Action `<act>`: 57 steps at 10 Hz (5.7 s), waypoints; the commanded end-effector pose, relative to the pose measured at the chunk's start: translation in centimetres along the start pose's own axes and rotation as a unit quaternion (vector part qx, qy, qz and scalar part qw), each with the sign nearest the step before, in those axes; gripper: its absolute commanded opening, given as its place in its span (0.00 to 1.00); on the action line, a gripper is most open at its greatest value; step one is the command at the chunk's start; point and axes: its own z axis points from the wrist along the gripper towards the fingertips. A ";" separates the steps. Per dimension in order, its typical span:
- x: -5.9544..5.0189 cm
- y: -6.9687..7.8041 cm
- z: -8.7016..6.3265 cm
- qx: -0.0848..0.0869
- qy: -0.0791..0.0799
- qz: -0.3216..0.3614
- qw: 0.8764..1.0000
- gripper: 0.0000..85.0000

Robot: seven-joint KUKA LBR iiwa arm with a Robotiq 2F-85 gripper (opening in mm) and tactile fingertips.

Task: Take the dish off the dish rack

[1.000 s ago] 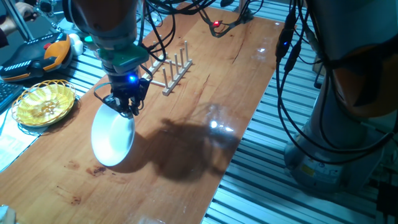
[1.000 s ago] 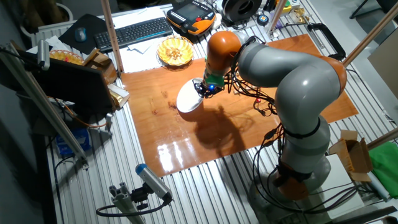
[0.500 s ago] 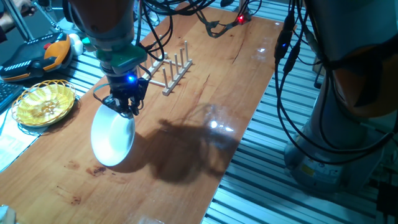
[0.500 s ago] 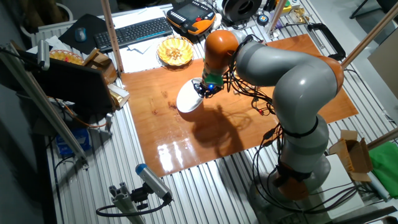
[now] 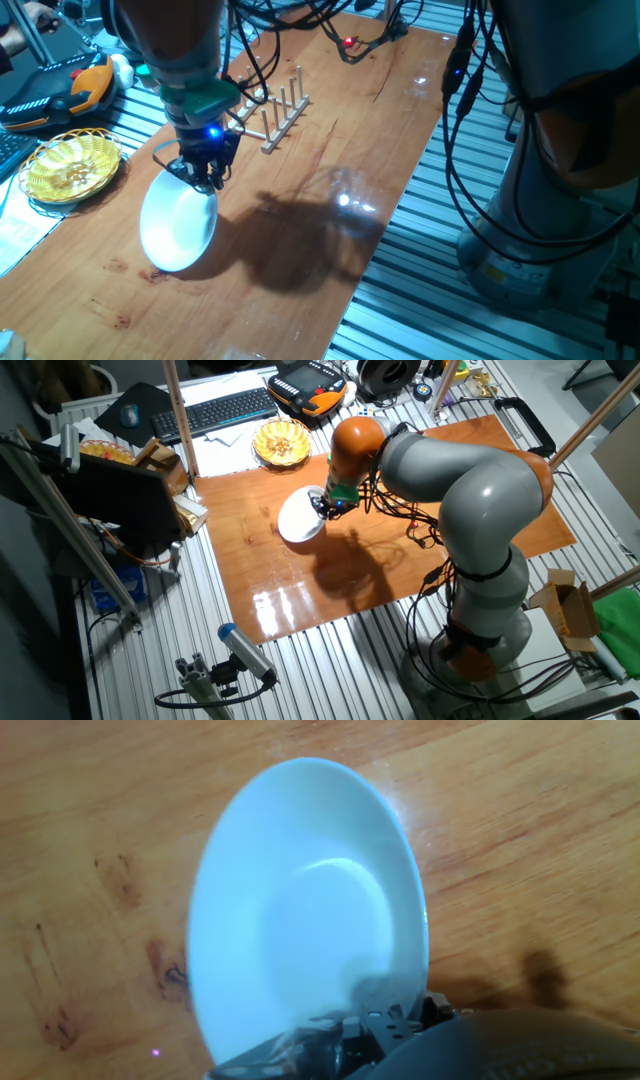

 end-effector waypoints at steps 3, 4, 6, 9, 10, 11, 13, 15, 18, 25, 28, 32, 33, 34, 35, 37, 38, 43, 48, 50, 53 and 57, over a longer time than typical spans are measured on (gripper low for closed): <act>0.0 0.0 1.6 -0.007 -0.002 0.002 1.000 0.22; 0.0 0.0 1.9 -0.011 0.000 0.007 1.000 0.22; 0.0 0.1 2.2 -0.015 0.005 0.018 1.000 0.23; 0.0 0.1 2.4 -0.017 0.009 0.025 0.999 0.25; 0.0 0.1 2.5 -0.018 0.009 0.029 0.999 0.25; 0.0 0.1 2.6 -0.018 0.009 0.030 0.999 0.26; 0.0 0.0 2.8 -0.017 0.010 0.032 0.999 0.27; 0.0 0.0 3.0 -0.017 0.014 0.038 0.999 0.29; 0.0 -0.1 3.2 -0.017 0.017 0.048 0.999 0.33; 0.2 -0.3 4.0 -0.022 0.008 0.060 0.998 0.38; 0.3 -0.3 4.2 -0.026 0.008 0.070 0.997 0.43; 0.4 -0.2 4.4 -0.031 0.004 0.077 0.997 0.45; 0.4 -0.3 4.4 -0.030 -0.001 0.078 0.996 0.45; 0.4 -0.4 4.4 -0.029 -0.005 0.081 0.996 0.46; 0.4 -0.4 4.4 -0.032 -0.008 0.081 0.996 0.46; 0.4 -0.6 4.4 -0.032 -0.013 0.077 0.996 0.47; 0.4 -0.6 4.4 -0.032 -0.015 0.076 0.996 0.47; 0.3 -1.1 4.5 -0.027 -0.020 0.077 0.996 0.48; 0.0 -1.2 3.9 -0.024 -0.018 0.072 0.997 0.48; -0.5 -1.0 2.5 -0.018 -0.017 0.067 0.997 0.47; -1.7 -0.9 -0.7 -0.002 -0.014 0.052 0.999 0.46; -3.0 -2.5 -5.5 0.008 -0.010 0.023 1.000 0.38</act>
